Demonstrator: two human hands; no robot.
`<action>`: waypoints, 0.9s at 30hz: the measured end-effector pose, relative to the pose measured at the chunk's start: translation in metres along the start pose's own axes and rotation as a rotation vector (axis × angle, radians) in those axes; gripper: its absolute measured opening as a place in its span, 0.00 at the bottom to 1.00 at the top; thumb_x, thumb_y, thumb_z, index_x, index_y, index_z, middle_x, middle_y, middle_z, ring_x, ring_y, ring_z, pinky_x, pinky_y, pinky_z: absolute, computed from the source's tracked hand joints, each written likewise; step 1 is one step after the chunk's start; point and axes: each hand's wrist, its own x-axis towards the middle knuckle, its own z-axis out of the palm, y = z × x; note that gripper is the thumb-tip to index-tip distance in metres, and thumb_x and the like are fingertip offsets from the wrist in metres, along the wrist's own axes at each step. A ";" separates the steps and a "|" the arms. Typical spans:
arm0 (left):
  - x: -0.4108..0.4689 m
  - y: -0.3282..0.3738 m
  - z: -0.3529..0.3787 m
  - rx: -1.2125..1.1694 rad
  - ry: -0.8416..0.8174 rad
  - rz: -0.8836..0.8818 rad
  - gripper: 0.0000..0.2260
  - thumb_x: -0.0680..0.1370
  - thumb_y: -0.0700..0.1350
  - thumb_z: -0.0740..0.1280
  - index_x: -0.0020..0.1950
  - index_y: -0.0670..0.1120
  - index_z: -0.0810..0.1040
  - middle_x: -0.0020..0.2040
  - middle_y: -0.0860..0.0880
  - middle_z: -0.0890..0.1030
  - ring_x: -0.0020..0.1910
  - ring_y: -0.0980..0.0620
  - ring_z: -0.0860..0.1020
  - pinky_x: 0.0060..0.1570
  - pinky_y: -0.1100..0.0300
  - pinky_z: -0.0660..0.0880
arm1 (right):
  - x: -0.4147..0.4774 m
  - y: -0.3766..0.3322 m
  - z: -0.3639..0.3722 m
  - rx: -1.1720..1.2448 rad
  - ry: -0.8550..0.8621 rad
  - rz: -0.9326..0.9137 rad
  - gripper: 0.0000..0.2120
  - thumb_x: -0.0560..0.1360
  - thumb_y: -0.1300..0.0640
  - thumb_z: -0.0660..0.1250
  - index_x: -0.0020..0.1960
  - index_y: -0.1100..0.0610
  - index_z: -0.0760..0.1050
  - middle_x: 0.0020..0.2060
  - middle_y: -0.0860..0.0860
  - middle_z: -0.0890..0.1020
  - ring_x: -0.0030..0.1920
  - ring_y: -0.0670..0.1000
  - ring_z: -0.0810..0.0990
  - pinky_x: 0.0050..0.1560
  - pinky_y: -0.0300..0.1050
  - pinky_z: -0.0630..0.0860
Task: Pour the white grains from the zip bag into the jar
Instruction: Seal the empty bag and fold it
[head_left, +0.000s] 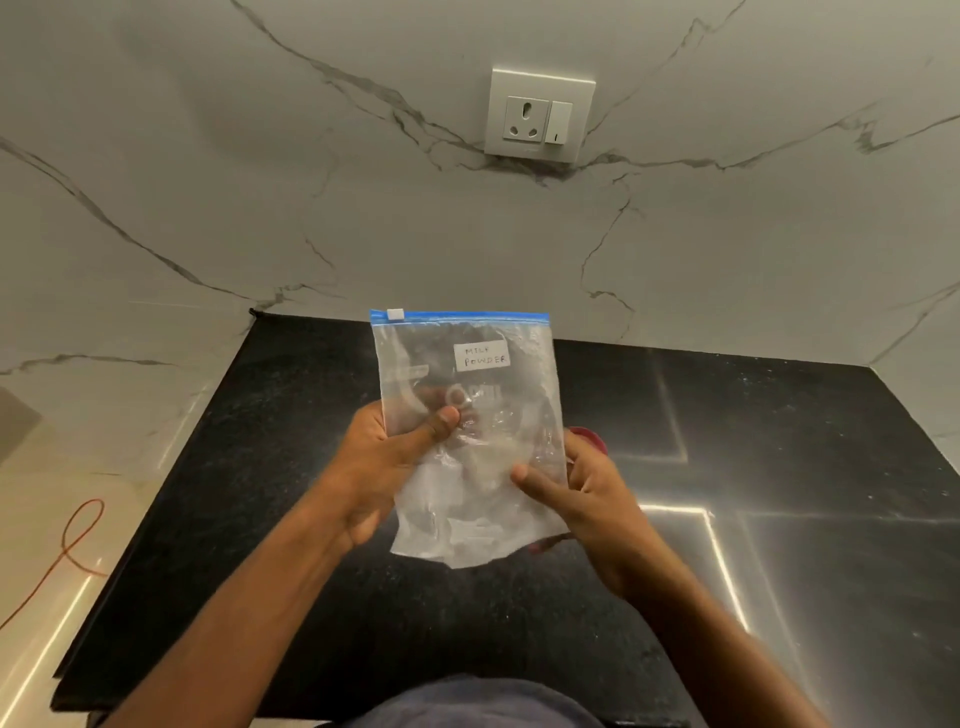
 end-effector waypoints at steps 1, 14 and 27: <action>-0.001 0.000 -0.002 -0.003 -0.027 -0.030 0.15 0.74 0.43 0.76 0.61 0.48 0.85 0.57 0.45 0.88 0.56 0.44 0.88 0.45 0.53 0.86 | -0.001 0.006 0.002 -0.011 0.053 -0.036 0.15 0.79 0.52 0.73 0.64 0.45 0.77 0.56 0.54 0.87 0.49 0.58 0.89 0.37 0.47 0.85; -0.006 -0.005 -0.030 -0.120 -0.091 -0.292 0.24 0.69 0.30 0.73 0.62 0.47 0.84 0.57 0.41 0.87 0.54 0.40 0.88 0.41 0.51 0.87 | 0.009 -0.001 -0.010 0.250 0.028 0.063 0.16 0.80 0.65 0.68 0.67 0.59 0.74 0.59 0.59 0.86 0.37 0.56 0.87 0.27 0.41 0.81; -0.018 -0.017 -0.026 -0.654 -0.031 -0.430 0.17 0.75 0.34 0.63 0.61 0.38 0.83 0.61 0.29 0.83 0.57 0.28 0.84 0.37 0.46 0.87 | -0.004 0.011 0.006 0.357 -0.123 0.040 0.43 0.65 0.57 0.82 0.76 0.54 0.69 0.67 0.58 0.82 0.66 0.58 0.83 0.60 0.53 0.82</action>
